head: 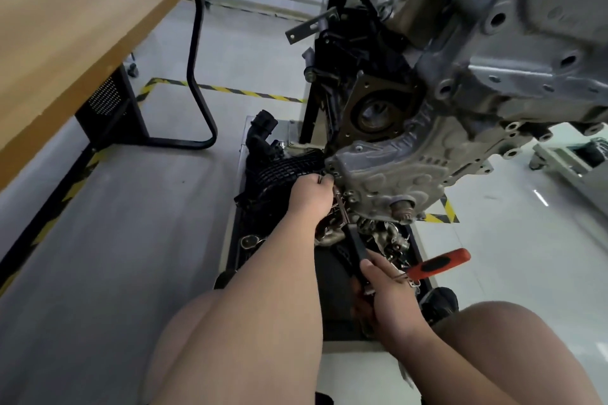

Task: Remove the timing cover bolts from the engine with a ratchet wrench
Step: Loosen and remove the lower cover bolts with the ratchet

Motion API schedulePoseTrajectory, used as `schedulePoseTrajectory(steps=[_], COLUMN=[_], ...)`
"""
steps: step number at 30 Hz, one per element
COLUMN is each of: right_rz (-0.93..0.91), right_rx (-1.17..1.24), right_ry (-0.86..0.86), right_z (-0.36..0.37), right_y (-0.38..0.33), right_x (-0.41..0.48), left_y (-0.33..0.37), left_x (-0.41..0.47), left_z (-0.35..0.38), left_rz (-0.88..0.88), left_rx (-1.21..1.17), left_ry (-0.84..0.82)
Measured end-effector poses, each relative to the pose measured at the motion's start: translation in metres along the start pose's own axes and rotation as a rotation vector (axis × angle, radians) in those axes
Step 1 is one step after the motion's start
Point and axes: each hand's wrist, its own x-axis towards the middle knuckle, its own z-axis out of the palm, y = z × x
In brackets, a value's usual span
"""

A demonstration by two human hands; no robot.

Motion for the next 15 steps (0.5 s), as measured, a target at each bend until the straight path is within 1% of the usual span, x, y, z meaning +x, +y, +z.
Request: schedulePoseTrajectory(steps=[3,8,12,15], right_rz=[-0.03,-0.071,-0.065,-0.098], right_rx=[-0.017,-0.055,-0.066,-0.157], right_ry=[-0.017,-0.024,-0.046,-0.042], right_z=[-0.005,-0.012,-0.015,-0.016], right_y=[-0.001,-0.002,-0.002,-0.004], right_x=[0.0,0.004,0.007,0.006], left_y=[0.009,0.009,0.011,0.011], left_x=[-0.004,-0.001,-0.003,-0.004], left_z=[0.008,0.014,0.017,0.02], left_rz=[0.032,-0.013,-0.104,-0.151], left_rx=[0.0,-0.046,-0.151,-0.184], left_ry=[0.025,0.037,0.059,0.083])
